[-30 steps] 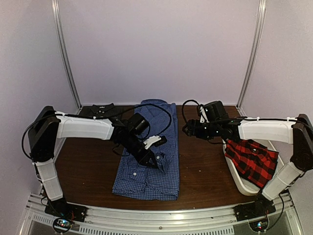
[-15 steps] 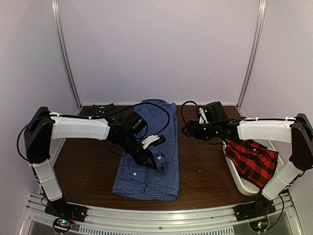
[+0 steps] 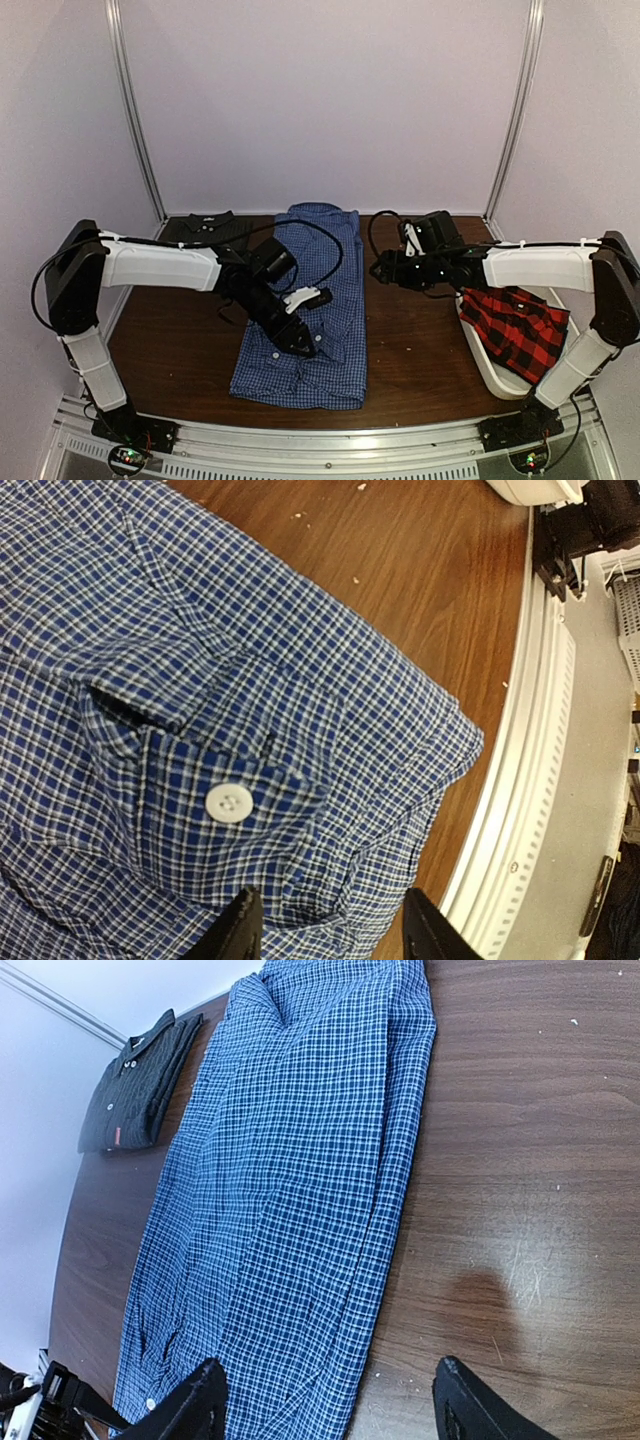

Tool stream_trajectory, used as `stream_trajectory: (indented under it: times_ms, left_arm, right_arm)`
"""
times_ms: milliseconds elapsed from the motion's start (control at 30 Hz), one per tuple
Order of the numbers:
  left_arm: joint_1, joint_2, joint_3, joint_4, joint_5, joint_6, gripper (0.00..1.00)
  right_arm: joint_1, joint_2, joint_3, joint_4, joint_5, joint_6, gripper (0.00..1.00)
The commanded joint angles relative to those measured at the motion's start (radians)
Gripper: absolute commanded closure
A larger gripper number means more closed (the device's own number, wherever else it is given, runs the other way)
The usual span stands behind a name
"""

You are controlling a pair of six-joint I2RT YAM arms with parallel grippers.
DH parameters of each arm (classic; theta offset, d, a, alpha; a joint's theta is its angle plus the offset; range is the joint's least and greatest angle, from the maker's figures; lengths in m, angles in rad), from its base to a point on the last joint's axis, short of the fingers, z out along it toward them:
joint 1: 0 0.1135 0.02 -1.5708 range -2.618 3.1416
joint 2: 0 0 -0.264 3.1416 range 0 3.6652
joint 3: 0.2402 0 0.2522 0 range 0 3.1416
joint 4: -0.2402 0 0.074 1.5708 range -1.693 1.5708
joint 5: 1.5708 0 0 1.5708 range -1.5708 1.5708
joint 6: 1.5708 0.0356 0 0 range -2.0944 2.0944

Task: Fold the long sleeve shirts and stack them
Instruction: Fold the sleeve of the rectangle-folded shirt, then smooth out the sleeve of the rectangle-folded shirt.

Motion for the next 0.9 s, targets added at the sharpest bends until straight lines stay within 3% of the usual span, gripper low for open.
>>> stream_trajectory:
  times_ms: [0,233,433,567,867]
  left_arm:
    - [0.005,-0.074,0.008,0.002,-0.034,-0.010,0.49]
    - [0.137,-0.074,0.107,0.118,-0.076,-0.182,0.57]
    - [0.300,0.059,0.230,0.209,-0.183,-0.331,0.56]
    - [0.370,0.183,0.377,0.242,-0.163,-0.319,0.54]
    - [0.388,0.458,0.715,0.175,-0.142,-0.225,0.49]
  right_arm:
    - [0.006,0.017,0.018,0.001,0.001,-0.017,0.28]
    - [0.006,0.062,0.094,-0.013,0.006,-0.044,0.29]
    - [-0.021,0.173,0.222,-0.003,-0.022,-0.071,0.34]
    - [-0.034,0.252,0.310,-0.001,-0.055,-0.085,0.37]
    - [-0.096,0.434,0.506,0.022,-0.120,-0.099,0.47]
